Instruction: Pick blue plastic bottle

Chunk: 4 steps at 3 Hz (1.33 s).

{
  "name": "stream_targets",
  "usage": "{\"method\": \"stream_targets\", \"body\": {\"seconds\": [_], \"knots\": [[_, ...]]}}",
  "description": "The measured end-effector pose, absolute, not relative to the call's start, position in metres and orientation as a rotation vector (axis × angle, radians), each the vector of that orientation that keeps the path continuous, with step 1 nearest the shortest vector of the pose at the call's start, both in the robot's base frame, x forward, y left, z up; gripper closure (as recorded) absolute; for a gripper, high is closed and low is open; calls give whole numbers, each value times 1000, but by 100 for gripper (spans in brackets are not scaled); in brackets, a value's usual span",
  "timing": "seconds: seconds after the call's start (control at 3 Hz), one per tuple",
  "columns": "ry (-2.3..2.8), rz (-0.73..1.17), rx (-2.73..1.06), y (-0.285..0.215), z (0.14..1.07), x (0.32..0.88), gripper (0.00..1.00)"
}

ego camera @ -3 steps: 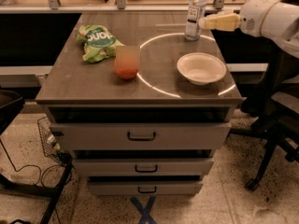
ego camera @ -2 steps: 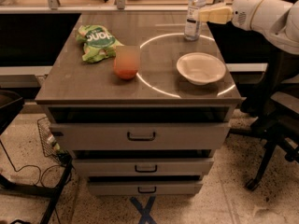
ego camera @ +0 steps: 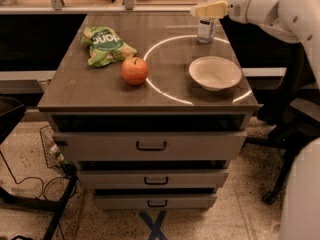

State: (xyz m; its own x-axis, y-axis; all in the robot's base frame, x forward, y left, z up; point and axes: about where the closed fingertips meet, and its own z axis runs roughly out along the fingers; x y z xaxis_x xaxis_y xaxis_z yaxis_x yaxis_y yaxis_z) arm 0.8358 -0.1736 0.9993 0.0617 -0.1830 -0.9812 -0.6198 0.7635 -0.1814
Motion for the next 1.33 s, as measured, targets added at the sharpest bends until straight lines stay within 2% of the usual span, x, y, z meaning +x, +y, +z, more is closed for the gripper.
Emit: {"method": "stream_targets", "body": {"seconds": [0.67,1.0,1.33], "knots": [[1547,405,-550,-153,951,884,0],[1555,410,-461,-170,931,899,0],[1563,391,-408,-187,914,910,19]]}}
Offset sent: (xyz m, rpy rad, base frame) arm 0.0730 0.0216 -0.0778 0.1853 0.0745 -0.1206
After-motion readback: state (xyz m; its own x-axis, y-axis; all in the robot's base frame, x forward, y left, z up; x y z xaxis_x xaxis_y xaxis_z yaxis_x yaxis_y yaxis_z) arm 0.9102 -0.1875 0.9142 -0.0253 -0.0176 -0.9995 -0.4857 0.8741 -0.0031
